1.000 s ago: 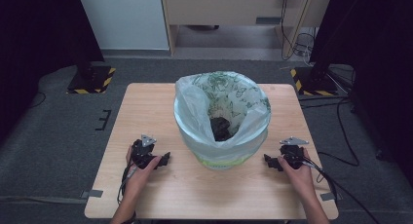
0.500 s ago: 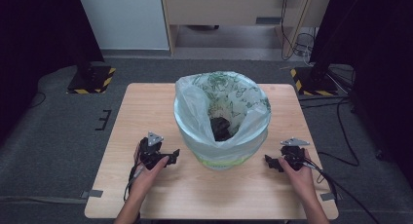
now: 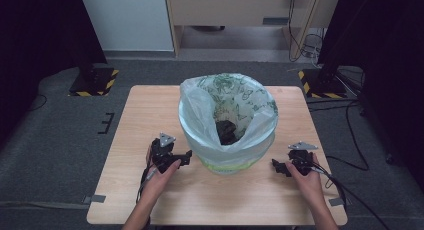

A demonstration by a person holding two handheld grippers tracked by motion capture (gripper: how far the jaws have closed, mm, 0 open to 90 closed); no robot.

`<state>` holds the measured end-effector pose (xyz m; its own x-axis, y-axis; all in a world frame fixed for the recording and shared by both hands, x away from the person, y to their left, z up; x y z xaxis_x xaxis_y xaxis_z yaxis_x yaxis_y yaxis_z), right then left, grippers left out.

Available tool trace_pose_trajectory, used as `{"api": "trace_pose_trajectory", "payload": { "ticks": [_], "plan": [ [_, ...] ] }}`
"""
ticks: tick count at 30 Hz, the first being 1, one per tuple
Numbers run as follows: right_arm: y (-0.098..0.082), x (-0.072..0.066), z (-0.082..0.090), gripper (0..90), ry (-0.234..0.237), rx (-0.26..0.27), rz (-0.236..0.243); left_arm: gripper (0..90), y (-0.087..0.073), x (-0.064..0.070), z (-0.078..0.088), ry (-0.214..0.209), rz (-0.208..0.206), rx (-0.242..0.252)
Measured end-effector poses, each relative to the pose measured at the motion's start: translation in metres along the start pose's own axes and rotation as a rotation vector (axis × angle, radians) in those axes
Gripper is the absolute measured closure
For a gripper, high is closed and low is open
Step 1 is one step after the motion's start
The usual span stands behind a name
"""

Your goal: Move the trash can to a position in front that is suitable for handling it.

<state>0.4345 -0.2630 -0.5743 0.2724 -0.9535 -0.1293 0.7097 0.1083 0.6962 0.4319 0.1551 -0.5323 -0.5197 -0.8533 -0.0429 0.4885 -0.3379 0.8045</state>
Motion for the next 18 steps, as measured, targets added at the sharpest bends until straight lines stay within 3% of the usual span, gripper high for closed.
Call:
{"api": "trace_pose_trajectory", "payload": {
  "ticks": [18],
  "plan": [
    [-0.001, 0.0, 0.001, 1.0, -0.003, -0.003, -0.003, 2.8, 0.006, 0.02, -0.014, -0.036, -0.045, -0.01]
  ]
}}
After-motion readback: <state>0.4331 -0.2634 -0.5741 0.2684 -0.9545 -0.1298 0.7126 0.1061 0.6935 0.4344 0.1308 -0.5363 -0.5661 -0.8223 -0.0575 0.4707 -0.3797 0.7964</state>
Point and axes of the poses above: each handheld gripper's, and its own axes: z roughly backward along the jaws, y roughly out of its top, x roughly to its right, the point moved 5 cm from there along -z, roughly forward along the jaws, and after that the axes turned 10 degrees about -z, right-handed, at the moved point
